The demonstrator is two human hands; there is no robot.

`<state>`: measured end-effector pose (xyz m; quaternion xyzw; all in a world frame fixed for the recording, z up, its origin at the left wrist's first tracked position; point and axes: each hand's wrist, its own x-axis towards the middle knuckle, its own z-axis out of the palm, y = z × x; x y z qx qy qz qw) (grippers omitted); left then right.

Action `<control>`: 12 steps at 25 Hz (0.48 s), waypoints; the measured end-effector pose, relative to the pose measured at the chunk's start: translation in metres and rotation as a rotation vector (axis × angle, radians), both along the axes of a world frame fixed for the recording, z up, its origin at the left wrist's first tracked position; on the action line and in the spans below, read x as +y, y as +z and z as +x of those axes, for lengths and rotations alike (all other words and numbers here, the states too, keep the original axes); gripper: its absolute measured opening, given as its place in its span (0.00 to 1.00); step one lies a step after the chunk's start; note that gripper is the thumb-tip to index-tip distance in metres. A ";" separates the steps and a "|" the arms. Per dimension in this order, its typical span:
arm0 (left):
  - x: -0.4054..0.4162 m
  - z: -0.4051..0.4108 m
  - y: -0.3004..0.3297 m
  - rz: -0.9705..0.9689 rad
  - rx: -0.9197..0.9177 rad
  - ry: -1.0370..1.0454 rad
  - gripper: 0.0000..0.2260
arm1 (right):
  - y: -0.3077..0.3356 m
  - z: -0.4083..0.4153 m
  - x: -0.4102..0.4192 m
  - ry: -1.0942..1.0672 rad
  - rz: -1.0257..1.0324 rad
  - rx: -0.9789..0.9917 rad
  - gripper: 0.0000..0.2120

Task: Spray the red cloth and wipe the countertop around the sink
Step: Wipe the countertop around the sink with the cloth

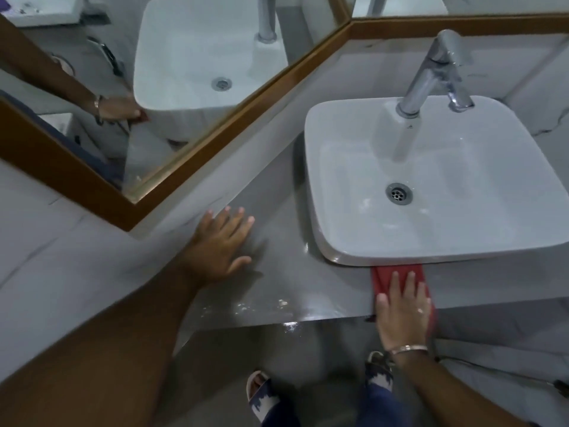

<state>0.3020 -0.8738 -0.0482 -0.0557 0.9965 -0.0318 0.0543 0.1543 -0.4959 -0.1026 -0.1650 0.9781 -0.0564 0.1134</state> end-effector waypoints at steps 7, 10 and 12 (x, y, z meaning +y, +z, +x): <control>-0.048 0.001 -0.061 0.127 -0.092 -0.097 0.33 | -0.016 0.121 -0.121 0.746 -0.017 -0.028 0.32; -0.053 0.007 -0.070 0.166 -0.024 -0.117 0.28 | -0.023 0.092 -0.093 1.063 0.048 0.036 0.34; -0.055 0.005 -0.074 0.194 0.007 -0.114 0.27 | -0.018 0.053 -0.074 1.027 0.121 0.102 0.33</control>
